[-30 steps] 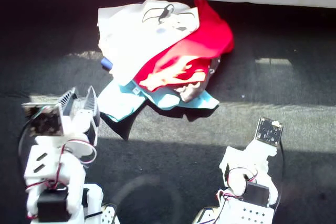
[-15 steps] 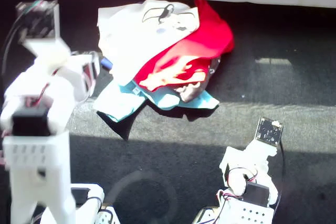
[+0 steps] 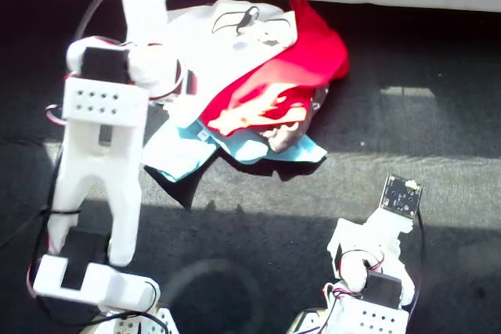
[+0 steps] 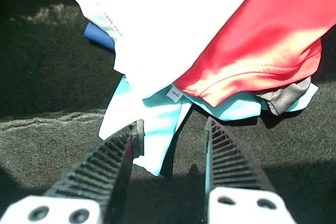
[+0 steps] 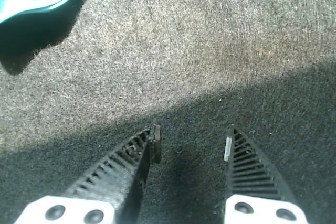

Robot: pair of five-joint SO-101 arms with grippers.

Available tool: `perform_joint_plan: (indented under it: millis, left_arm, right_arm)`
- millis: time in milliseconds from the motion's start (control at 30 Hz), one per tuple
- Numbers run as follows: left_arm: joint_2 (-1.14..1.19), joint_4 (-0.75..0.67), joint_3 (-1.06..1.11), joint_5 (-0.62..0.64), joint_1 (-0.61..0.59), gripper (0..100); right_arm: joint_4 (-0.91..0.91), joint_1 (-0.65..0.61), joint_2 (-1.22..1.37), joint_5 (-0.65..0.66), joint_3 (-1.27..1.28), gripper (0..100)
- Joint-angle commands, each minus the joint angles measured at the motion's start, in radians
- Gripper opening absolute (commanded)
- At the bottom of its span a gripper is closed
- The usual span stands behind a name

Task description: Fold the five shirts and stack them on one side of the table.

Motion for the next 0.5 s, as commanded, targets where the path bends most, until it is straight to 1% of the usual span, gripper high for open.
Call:
perform_joint_plan:
  millis: [0, 133, 200, 233, 367, 467]
  left_arm:
    - [0.117, 0.011, -0.110, 0.006, 0.059, 24]
    - [0.292, 0.006, -0.236, 0.002, 0.140, 37]
    - [0.372, 0.006, -0.308, 0.000, 0.168, 41]
    - [0.412, 0.002, -0.349, 0.000, 0.173, 41]
    - [0.568, -0.089, -0.487, 0.002, 0.154, 39]
    - [0.680, -0.141, -0.559, 0.003, 0.143, 37]
  right_arm:
    - [-0.010, -0.002, -0.004, -0.008, 0.122, 20.1]
    - [-0.010, -0.002, -0.004, -0.008, 0.122, 20.1]
    - [-0.010, -0.002, -0.004, -0.008, 0.122, 20.1]
    - [-0.010, -0.002, -0.004, -0.008, 0.122, 20.1]
    - [-0.010, -0.002, -0.004, -0.008, 0.122, 20.1]
    - [-0.010, -0.002, -0.004, -0.008, 0.122, 20.1]
